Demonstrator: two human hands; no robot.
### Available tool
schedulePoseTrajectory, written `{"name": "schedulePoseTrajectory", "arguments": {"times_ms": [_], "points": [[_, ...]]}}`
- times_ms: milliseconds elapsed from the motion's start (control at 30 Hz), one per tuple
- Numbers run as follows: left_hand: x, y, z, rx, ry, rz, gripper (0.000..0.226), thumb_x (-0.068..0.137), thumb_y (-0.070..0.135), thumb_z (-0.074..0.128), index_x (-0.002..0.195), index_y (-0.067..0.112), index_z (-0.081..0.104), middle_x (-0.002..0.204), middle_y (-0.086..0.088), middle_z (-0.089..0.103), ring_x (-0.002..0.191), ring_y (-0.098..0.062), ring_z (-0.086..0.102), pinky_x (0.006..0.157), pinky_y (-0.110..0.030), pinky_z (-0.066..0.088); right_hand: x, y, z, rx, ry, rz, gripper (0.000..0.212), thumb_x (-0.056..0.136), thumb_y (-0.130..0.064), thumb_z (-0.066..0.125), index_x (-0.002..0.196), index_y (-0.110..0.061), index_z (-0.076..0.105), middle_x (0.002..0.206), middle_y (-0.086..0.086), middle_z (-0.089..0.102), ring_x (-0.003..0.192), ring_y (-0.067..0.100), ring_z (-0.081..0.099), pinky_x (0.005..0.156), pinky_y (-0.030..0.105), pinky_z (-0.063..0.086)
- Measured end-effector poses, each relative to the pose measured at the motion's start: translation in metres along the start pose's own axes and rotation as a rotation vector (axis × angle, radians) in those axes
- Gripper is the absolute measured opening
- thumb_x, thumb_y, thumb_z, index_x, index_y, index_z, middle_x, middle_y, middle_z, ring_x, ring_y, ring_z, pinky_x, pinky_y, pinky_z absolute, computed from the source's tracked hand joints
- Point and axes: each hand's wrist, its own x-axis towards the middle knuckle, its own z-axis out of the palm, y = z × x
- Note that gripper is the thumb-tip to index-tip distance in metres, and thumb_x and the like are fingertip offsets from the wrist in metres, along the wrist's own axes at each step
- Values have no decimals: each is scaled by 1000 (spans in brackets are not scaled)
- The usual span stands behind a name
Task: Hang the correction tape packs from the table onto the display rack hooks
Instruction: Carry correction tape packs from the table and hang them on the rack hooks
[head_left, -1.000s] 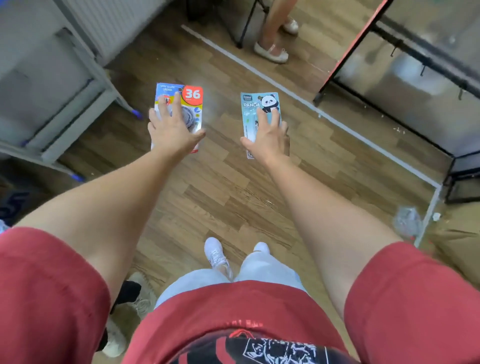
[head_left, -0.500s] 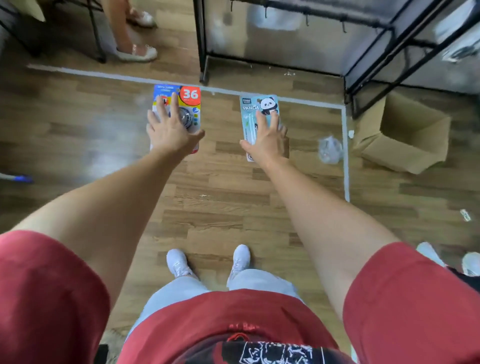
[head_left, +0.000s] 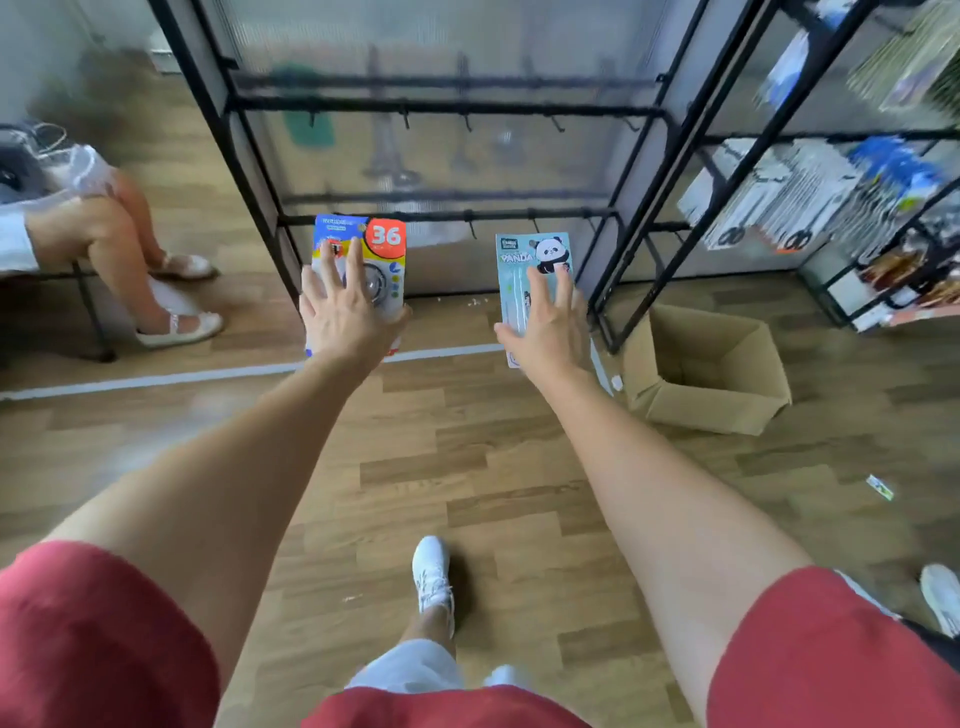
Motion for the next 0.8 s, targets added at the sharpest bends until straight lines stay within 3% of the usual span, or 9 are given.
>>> {"name": "schedulePoseTrajectory", "arguments": {"times_ms": [167, 433, 667, 800], "points": [[99, 39, -23, -34, 90, 75, 91, 85, 43, 64, 153, 26, 6, 160, -8, 1, 144, -37, 6, 116, -44, 9, 92, -30, -40, 26, 119, -28, 76, 89, -40, 60, 150, -21, 20, 157, 12, 8, 140, 39, 18, 113, 45, 25], [231, 104, -81, -73, 261, 175, 89, 86, 43, 62, 153, 30, 6, 160, -5, -4, 146, -34, -1, 116, -44, 6, 227, -76, -113, 75, 319, -137, 75, 89, -40, 60, 150, -18, 22, 157, 14, 11, 137, 40, 23, 110, 49, 31], [317, 127, -115, -77, 449, 145, 89, 82, 40, 64, 153, 28, 11, 159, -7, 2, 145, -32, 1, 118, -44, 7, 325, -109, -148, 94, 412, -276, 75, 88, -42, 62, 149, -18, 26, 157, 14, 14, 138, 41, 23, 107, 49, 37], [354, 131, -133, -83, 498, 115, 90, 85, 44, 62, 153, 29, 5, 160, -6, -2, 145, -33, -1, 117, -46, 6, 370, -132, -155, 88, 416, -353, 76, 88, -41, 62, 150, -16, 26, 157, 15, 14, 140, 41, 21, 109, 48, 32]]}}
